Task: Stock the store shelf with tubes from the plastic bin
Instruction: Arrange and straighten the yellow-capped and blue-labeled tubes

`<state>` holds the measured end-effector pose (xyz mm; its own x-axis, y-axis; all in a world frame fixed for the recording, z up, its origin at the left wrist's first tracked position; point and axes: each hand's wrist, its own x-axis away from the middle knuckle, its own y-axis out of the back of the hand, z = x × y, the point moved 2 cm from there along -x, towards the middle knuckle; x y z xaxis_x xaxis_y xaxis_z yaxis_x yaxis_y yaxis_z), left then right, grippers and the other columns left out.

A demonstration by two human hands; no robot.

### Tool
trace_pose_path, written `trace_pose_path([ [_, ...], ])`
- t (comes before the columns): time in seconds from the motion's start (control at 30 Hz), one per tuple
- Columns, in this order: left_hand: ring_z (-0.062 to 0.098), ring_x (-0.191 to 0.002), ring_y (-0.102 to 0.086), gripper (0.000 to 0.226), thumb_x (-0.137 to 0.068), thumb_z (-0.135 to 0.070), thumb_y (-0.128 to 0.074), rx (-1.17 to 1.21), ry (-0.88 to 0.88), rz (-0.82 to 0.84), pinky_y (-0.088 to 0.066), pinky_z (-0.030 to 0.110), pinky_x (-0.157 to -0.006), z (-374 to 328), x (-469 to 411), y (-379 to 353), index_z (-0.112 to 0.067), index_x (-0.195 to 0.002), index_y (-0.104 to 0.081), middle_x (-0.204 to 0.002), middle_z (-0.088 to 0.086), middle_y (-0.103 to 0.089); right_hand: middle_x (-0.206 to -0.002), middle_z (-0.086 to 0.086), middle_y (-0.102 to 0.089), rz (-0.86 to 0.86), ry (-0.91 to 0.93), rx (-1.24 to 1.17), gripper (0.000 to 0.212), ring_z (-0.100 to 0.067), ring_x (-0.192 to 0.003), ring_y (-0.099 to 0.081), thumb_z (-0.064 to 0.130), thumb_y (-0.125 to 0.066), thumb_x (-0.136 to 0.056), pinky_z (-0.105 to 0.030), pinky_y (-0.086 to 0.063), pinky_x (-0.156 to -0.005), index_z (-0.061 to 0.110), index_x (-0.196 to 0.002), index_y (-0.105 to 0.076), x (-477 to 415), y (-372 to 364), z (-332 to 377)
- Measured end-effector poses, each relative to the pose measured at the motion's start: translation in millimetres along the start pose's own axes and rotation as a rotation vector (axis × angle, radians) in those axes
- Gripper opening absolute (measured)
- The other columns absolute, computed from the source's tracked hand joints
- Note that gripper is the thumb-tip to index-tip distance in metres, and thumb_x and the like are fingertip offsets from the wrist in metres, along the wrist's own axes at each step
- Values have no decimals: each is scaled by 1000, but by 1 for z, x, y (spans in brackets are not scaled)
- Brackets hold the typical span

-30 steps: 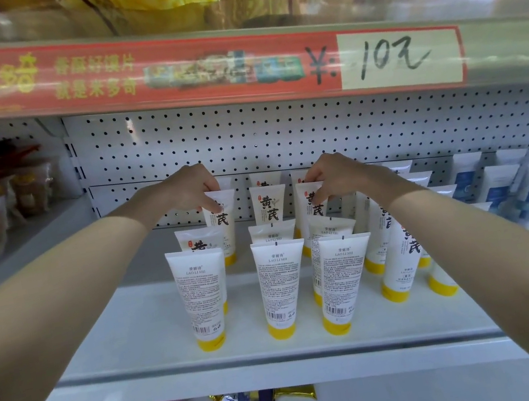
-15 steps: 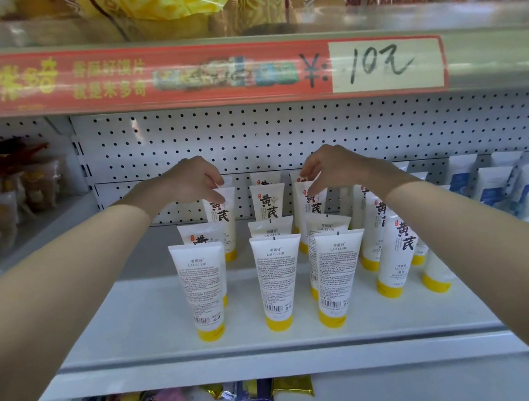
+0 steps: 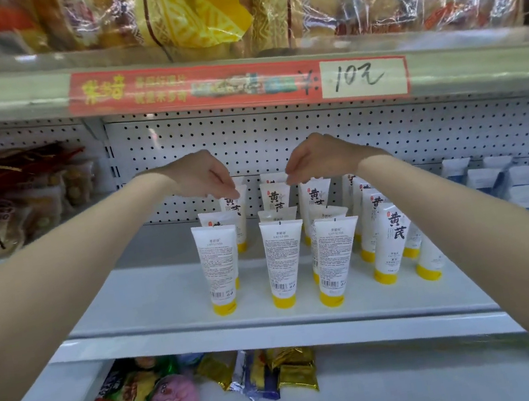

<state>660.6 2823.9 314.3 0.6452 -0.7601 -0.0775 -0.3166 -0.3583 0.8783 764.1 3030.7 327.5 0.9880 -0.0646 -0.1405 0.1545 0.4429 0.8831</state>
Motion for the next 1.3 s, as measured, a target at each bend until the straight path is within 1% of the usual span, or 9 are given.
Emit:
trace_pose_path([
  [0.13, 13, -96, -65, 21, -79, -37, -71, -36, 36, 16, -51, 33, -93, 3, 12, -8, -21, -93, -73, -96, -5, -72, -93, 1, -73, 87, 1, 31, 21, -16, -91, -67, 33, -73, -78, -27, -53, -81, 18, -92, -74, 7, -15, 15],
  [0.33, 12, -94, -64, 14, -76, -27, -75, -46, 67, 44, -48, 26, -87, 14, 14, -12, -22, -89, -72, -87, -14, -68, -99, 6, -71, 147, 3, 34, 20, -11, -95, -64, 30, -76, -75, -25, -50, -85, 20, -92, -74, 8, -34, 23],
  [0.57, 9, -88, -61, 9, -77, -25, -74, -110, 55, 47, -47, 25, -85, 20, 8, -15, -23, -84, -69, -82, -17, -64, -79, 7, -68, 132, -38, 74, 21, -6, -64, -60, 21, -74, -76, -19, -46, -64, 16, -97, -72, 0, -39, 24],
  [0.63, 11, -89, -62, 7, -76, -26, -74, -113, 47, 42, -49, 26, -83, 22, 6, -16, -24, -80, -68, -83, -16, -65, -81, 4, -69, 129, -61, 55, 24, -8, -61, -64, 15, -72, -78, -17, -47, -57, 15, -102, -69, -2, -40, 24],
  [0.77, 14, -89, -65, 7, -75, -26, -74, -124, 33, 55, -52, 29, -83, 23, 3, -15, -26, -76, -67, -83, -15, -66, -87, 5, -68, 128, -71, 25, 25, -7, -61, -68, 11, -68, -80, -18, -49, -61, 15, -105, -65, -6, -42, 24],
  [0.93, 20, -90, -67, 8, -75, -28, -75, -120, 36, 81, -53, 36, -84, 23, 2, -13, -23, -80, -70, -85, -8, -70, -75, 1, -73, 167, -132, -11, 18, -6, -72, -70, 16, -62, -86, -18, -47, -70, 3, -96, -70, -7, -43, 26],
  [1.1, 19, -80, -66, 14, -77, -21, -73, -88, 26, 99, -54, 24, -66, 21, 1, -14, -11, -86, -72, -72, -8, -68, -106, -8, -71, 199, -118, 122, 32, -18, -101, -66, 16, -69, -77, -28, -52, -85, 4, -107, -68, -13, -41, 24],
  [1.2, 22, -83, -69, 7, -76, -22, -75, -82, 29, 85, -57, 28, -71, 22, -1, -14, -18, -80, -71, -74, -10, -67, -101, -1, -72, 186, -94, 149, 28, -7, -85, -64, 21, -74, -76, -19, -46, -68, 13, -103, -71, -15, -43, 18],
  [1.3, 17, -82, -67, 13, -77, -20, -74, -82, 25, 44, -52, 19, -63, 22, -4, -14, -13, -87, -72, -78, -11, -66, -90, 1, -72, 139, -75, 131, 22, -12, -81, -65, 20, -76, -76, -23, -49, -73, 13, -95, -72, -16, -43, 14],
])
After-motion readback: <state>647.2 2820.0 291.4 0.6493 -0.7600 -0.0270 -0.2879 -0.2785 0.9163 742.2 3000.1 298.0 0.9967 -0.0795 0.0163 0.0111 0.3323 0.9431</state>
